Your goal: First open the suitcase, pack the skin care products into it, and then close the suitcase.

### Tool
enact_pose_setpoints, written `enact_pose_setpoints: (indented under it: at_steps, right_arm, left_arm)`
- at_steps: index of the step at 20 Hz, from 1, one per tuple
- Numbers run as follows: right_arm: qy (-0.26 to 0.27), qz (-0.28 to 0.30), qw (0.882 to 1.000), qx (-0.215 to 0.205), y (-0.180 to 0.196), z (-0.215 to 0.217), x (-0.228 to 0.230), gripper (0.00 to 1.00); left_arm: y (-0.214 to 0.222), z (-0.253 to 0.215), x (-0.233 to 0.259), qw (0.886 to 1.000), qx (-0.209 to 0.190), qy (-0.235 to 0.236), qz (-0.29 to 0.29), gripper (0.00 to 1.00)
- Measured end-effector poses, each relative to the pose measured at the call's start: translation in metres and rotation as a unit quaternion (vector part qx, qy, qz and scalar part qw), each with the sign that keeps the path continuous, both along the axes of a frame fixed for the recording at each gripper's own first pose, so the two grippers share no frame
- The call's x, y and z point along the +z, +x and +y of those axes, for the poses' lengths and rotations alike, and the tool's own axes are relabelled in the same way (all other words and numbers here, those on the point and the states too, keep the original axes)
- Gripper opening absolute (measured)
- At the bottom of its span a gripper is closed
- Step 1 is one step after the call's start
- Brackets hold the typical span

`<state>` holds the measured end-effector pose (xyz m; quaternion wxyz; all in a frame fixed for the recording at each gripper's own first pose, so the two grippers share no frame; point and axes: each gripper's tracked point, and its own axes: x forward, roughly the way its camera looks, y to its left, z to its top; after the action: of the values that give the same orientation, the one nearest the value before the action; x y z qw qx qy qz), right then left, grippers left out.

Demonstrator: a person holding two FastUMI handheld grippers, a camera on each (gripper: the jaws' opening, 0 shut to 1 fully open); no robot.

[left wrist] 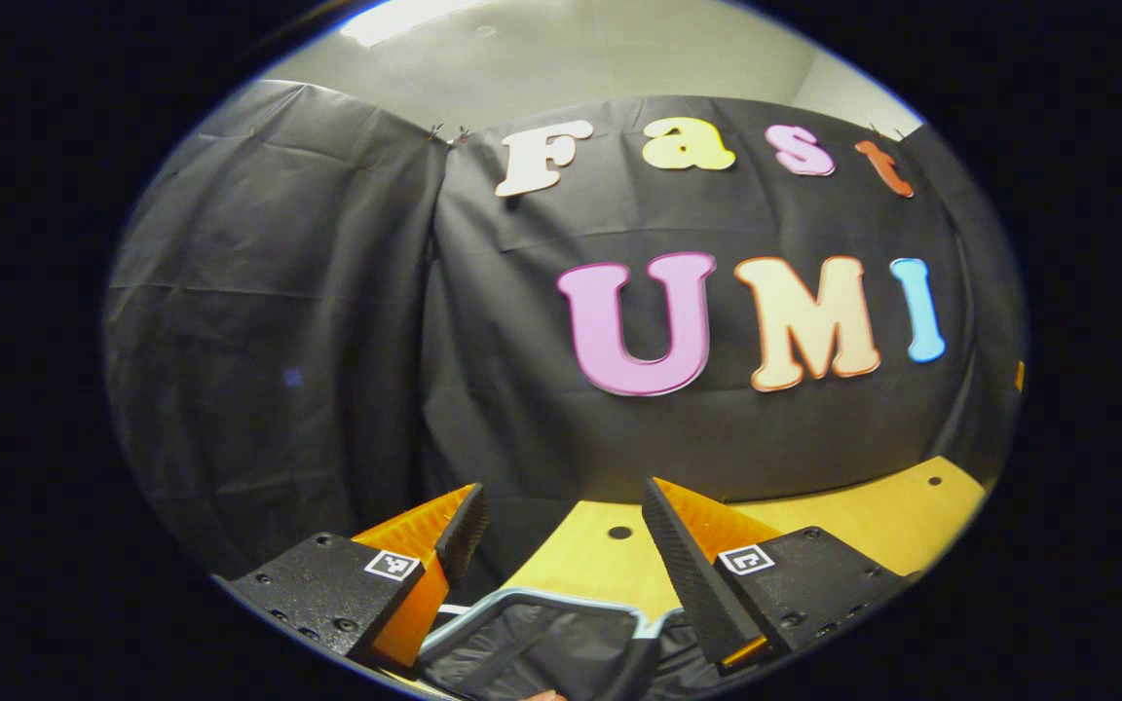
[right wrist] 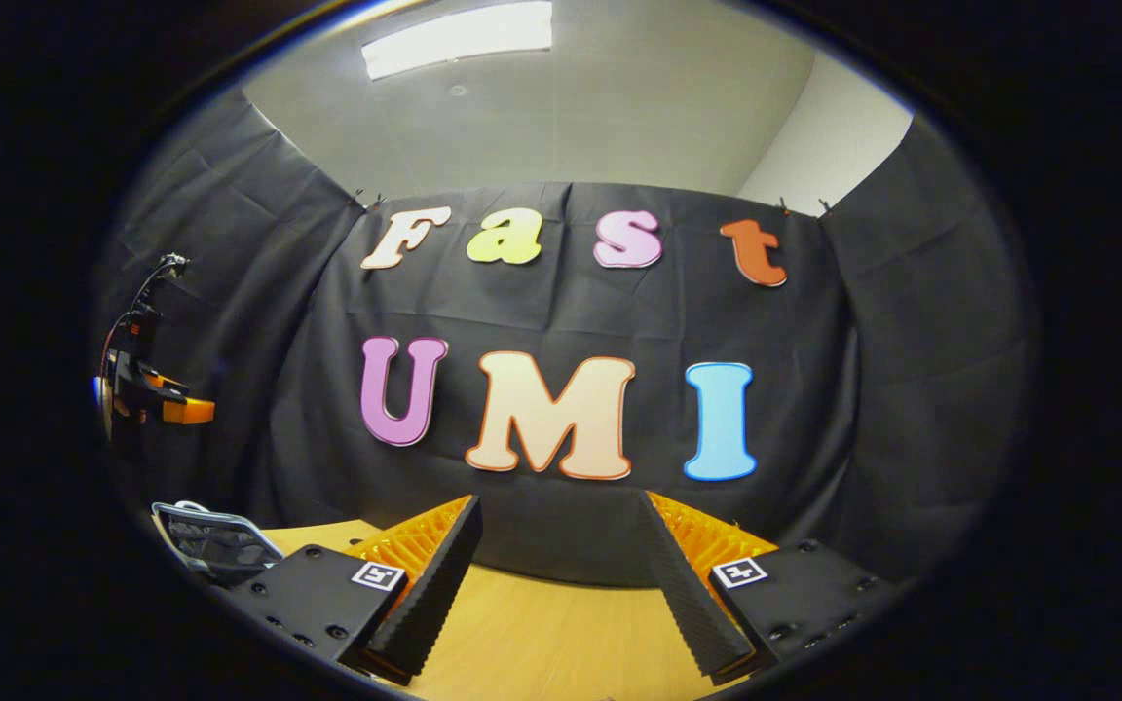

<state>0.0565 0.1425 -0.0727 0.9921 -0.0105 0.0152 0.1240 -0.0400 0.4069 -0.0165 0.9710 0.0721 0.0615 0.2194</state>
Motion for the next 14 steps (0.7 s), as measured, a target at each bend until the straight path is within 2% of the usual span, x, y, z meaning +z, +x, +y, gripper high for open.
enact_pose_setpoints:
  at_steps: [1, 2, 3, 4, 6, 7, 8, 9, 10, 11, 12, 13, 14]
  right_arm:
    - [0.004, -0.005, 1.000, -0.006, -0.002, -0.012, 0.003, 0.98]
    - [0.008, -0.006, 1.000, -0.010, -0.004, -0.023, 0.004, 0.98]
    - [0.009, -0.003, 1.000, -0.011, -0.006, -0.032, 0.004, 0.98]
    - [0.007, -0.002, 1.000, -0.012, -0.008, -0.041, 0.004, 0.98]
    - [-0.001, -0.003, 1.000, -0.020, -0.012, -0.062, 0.006, 0.98]
    - [-0.003, -0.005, 1.000, -0.023, -0.015, -0.072, 0.007, 0.98]
    - [-0.003, -0.005, 1.000, -0.023, -0.018, -0.078, 0.008, 0.98]
    - [-0.002, -0.001, 1.000, -0.023, -0.021, -0.084, 0.005, 0.98]
    - [-0.003, 0.006, 1.000, -0.020, -0.025, -0.089, 0.002, 1.00]
    - [-0.006, 0.013, 1.000, -0.018, -0.028, -0.094, -0.002, 0.98]
    - [-0.010, 0.018, 1.000, -0.016, -0.030, -0.099, -0.005, 0.98]
    - [-0.013, 0.021, 1.000, -0.015, -0.033, -0.104, -0.004, 0.98]
    - [-0.013, 0.022, 1.000, -0.014, -0.035, -0.108, -0.003, 0.98]
  left_arm:
    - [0.007, -0.022, 0.001, 1.000, -0.018, 0.002, -0.003, 0.95]
    - [0.012, -0.043, 0.001, 0.999, -0.032, 0.003, -0.005, 1.00]
    - [0.016, -0.060, 0.000, 0.999, -0.045, 0.002, -0.006, 1.00]
    - [0.019, -0.081, -0.002, 0.998, -0.059, -0.001, -0.009, 0.95]
    - [0.025, -0.122, -0.009, 0.996, -0.085, -0.012, -0.013, 0.95]
    - [0.029, -0.140, -0.014, 0.995, -0.099, -0.018, -0.012, 1.00]
    - [0.031, -0.159, -0.020, 0.993, -0.111, -0.023, -0.006, 0.95]
    - [0.032, -0.176, -0.025, 0.992, -0.123, -0.024, -0.002, 1.00]
    - [0.032, -0.192, -0.029, 0.991, -0.132, -0.023, -0.003, 0.95]
    - [0.034, -0.210, -0.033, 0.990, -0.142, -0.023, -0.001, 1.00]
    - [0.032, -0.225, -0.040, 0.988, -0.151, -0.029, 0.003, 0.95]
    - [0.033, -0.242, -0.048, 0.986, -0.163, -0.036, 0.007, 0.95]
    - [0.032, -0.258, -0.055, 0.984, -0.173, -0.041, 0.012, 1.00]
